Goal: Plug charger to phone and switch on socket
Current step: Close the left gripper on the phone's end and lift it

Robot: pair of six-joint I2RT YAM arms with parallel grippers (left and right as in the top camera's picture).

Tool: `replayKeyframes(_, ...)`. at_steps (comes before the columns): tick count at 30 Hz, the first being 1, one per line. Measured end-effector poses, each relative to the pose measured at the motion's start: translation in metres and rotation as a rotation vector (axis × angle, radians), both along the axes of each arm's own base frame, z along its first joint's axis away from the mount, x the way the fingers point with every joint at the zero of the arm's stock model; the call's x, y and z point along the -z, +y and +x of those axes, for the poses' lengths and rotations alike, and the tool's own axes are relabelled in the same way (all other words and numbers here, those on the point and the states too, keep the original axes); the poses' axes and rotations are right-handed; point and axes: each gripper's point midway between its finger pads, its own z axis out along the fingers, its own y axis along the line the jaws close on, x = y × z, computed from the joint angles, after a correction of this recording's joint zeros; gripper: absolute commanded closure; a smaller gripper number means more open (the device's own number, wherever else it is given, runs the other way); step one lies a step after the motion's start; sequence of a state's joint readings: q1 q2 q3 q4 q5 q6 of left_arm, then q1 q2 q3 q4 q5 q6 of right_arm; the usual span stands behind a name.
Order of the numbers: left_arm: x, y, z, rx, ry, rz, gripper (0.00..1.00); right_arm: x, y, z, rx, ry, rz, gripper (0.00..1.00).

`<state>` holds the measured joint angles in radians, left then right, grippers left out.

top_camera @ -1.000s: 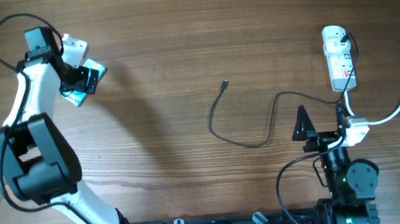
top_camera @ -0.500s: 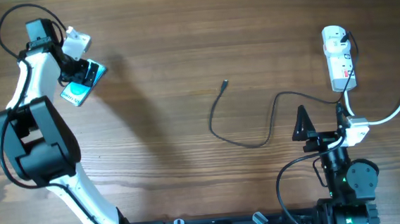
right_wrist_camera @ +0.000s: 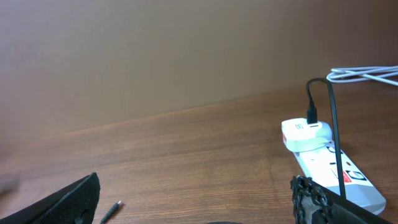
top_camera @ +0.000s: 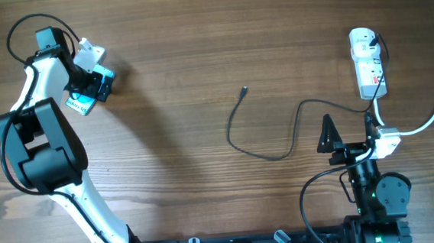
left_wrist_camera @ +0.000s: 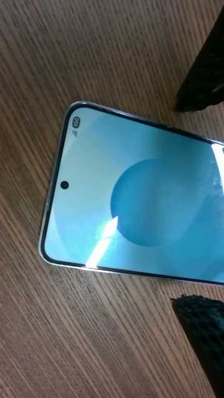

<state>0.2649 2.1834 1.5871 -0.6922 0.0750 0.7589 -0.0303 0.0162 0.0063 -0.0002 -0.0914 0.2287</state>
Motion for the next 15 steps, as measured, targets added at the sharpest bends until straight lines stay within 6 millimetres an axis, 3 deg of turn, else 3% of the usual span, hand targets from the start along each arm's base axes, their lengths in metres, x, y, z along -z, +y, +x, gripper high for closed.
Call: replayKeyframes(15,0.0041,0.0045,-0.005,-0.021,0.036,-0.002,0.0,0.0,0.0,0.0,0.0,0.0,0.0,0.0)
